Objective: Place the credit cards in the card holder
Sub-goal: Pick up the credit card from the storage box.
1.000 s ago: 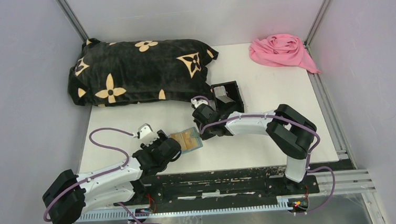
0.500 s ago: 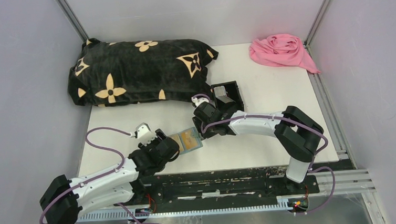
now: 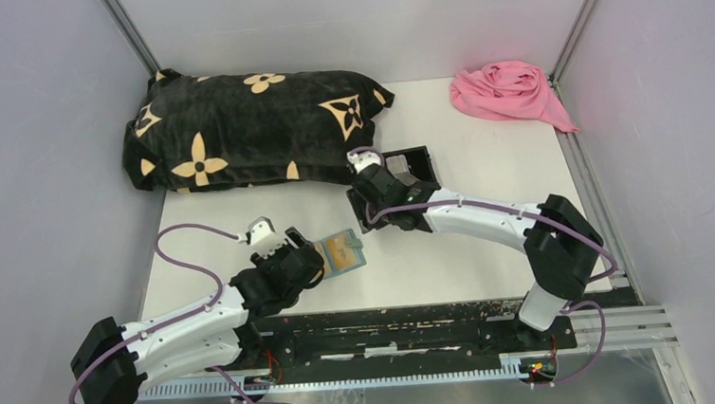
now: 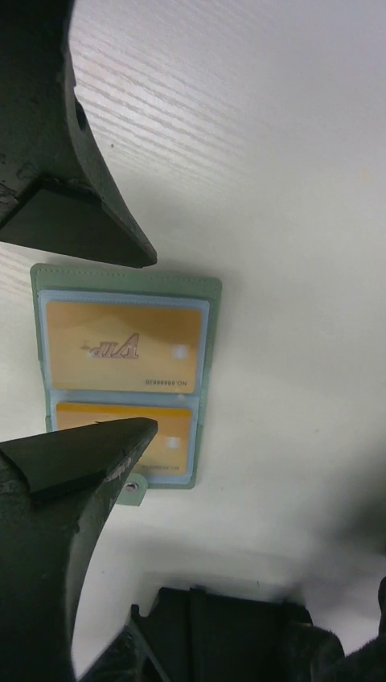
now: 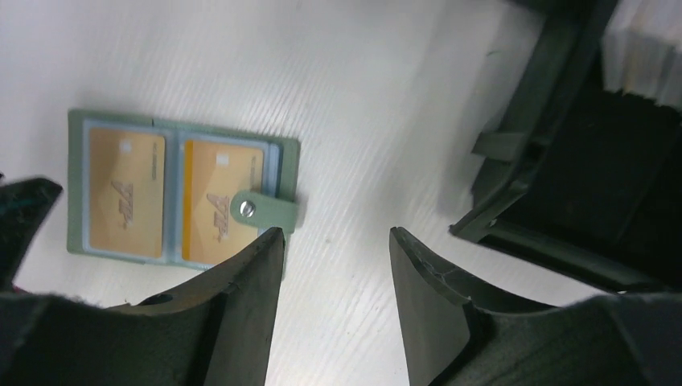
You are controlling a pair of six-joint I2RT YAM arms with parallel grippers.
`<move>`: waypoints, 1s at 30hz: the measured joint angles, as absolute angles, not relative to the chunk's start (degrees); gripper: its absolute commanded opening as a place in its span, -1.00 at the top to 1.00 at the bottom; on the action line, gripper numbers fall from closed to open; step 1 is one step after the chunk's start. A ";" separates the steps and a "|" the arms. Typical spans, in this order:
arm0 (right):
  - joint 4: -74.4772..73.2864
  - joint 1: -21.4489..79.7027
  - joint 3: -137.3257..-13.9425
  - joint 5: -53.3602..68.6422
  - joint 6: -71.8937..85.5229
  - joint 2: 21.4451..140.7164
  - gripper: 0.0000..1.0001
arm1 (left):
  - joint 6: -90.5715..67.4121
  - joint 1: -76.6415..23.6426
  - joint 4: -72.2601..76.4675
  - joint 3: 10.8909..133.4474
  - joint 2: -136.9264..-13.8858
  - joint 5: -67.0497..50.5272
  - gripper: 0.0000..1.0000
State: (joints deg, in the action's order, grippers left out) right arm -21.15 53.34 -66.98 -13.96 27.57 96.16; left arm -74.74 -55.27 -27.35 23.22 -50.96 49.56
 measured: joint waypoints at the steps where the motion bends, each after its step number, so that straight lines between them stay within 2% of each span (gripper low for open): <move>1: -21.58 52.75 -67.92 -14.37 27.07 95.92 -0.18 | -73.73 -55.37 -26.50 23.22 -50.89 49.34 -0.61; 10: -23.07 41.74 -72.38 -15.35 24.60 95.57 -0.37 | -65.71 -55.53 -17.61 23.18 -48.03 47.79 -0.82; 16: -23.99 35.07 -75.99 -13.93 23.75 96.82 -0.38 | -62.19 -55.64 -14.20 23.18 -50.43 47.37 -0.83; 30: -22.59 27.18 -79.00 -5.80 24.12 106.54 -0.39 | -57.06 -55.61 -7.20 23.44 -55.51 46.06 -0.83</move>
State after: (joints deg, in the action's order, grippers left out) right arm -22.59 27.18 -79.00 -5.80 24.12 106.54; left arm -57.06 -55.61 -7.20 23.44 -55.51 46.06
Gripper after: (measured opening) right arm 0.692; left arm 0.915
